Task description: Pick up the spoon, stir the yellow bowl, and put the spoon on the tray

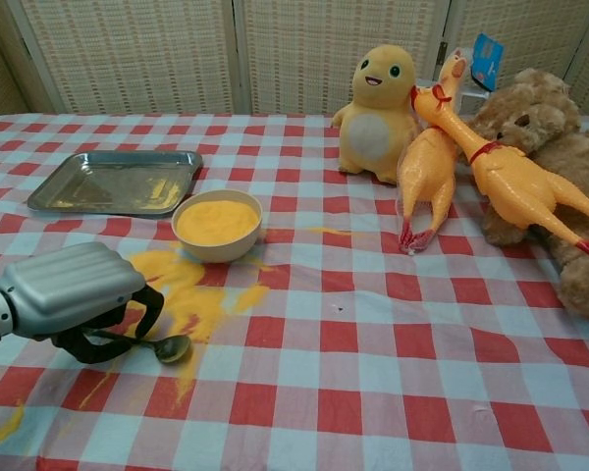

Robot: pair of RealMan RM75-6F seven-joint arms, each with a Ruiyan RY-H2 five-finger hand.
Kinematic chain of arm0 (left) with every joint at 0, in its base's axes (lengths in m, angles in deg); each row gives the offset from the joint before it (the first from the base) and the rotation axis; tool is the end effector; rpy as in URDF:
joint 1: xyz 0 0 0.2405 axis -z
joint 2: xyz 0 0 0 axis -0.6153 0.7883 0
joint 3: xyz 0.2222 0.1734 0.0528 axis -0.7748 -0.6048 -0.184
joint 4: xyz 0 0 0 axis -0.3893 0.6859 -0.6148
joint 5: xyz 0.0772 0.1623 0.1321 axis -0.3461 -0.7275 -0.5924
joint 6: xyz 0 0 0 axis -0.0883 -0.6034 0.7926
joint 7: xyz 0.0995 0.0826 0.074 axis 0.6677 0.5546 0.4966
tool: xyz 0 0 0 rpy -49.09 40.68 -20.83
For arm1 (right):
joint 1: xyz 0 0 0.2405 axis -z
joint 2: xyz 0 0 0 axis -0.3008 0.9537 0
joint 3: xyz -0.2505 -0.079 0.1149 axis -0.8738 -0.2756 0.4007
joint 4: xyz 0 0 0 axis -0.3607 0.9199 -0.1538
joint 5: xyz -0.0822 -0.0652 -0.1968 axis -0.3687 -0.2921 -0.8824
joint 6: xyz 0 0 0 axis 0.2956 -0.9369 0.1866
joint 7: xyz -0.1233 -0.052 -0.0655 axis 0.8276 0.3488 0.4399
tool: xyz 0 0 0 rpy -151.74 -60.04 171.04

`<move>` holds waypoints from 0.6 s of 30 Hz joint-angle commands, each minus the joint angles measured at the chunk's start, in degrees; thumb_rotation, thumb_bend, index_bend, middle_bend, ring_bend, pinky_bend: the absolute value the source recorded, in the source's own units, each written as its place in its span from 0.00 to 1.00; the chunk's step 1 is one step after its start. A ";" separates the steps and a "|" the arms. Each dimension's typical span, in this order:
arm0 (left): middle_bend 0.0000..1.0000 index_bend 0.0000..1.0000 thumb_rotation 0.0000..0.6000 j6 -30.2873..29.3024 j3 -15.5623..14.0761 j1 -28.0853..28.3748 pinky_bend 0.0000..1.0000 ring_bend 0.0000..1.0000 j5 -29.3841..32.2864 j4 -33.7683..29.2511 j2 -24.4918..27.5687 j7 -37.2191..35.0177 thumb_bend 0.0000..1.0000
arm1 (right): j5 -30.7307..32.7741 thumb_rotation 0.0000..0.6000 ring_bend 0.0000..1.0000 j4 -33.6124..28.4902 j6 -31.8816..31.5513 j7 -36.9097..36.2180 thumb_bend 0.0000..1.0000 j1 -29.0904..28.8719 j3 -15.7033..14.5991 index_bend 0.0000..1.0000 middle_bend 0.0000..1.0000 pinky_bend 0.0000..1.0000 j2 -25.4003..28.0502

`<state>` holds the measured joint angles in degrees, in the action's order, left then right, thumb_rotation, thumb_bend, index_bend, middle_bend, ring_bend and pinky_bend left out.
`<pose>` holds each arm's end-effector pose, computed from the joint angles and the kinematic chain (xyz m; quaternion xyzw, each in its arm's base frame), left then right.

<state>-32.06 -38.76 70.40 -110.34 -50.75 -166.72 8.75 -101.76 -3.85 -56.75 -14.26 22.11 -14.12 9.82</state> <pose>-0.2259 0.2838 -0.0527 -0.8553 -0.2324 -0.2545 0.3869 -0.3520 -0.1025 0.1998 0.5835 -0.4433 0.4253 0.5312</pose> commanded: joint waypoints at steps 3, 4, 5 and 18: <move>1.00 0.54 1.00 -0.14 -0.24 0.15 1.00 1.00 0.28 0.21 -0.13 0.08 0.42 | 0.02 1.00 0.00 -0.02 -0.03 0.07 0.09 0.03 0.02 0.00 0.00 0.00 -0.01; 1.00 0.54 1.00 -0.10 -0.34 0.20 1.00 1.00 0.43 0.21 -0.13 0.17 0.42 | 0.05 1.00 0.00 -0.02 -0.06 0.10 0.09 0.05 0.04 0.00 0.00 0.00 -0.02; 1.00 0.54 1.00 -0.09 -0.42 0.22 1.00 1.00 0.53 0.22 -0.12 0.25 0.42 | 0.06 1.00 0.00 -0.01 -0.09 0.12 0.09 0.06 0.06 0.00 0.00 0.00 -0.03; 1.00 0.47 1.00 -0.90 -1.36 0.25 1.00 1.00 0.91 -0.41 0.36 0.58 0.42 | -0.12 1.00 0.00 -0.08 -0.18 0.23 0.09 0.12 -0.01 0.00 0.00 0.00 -0.02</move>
<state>-32.94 -40.11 70.64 -109.44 -51.17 -166.35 9.32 -101.88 -3.93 -56.92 -14.03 22.24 -14.13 9.80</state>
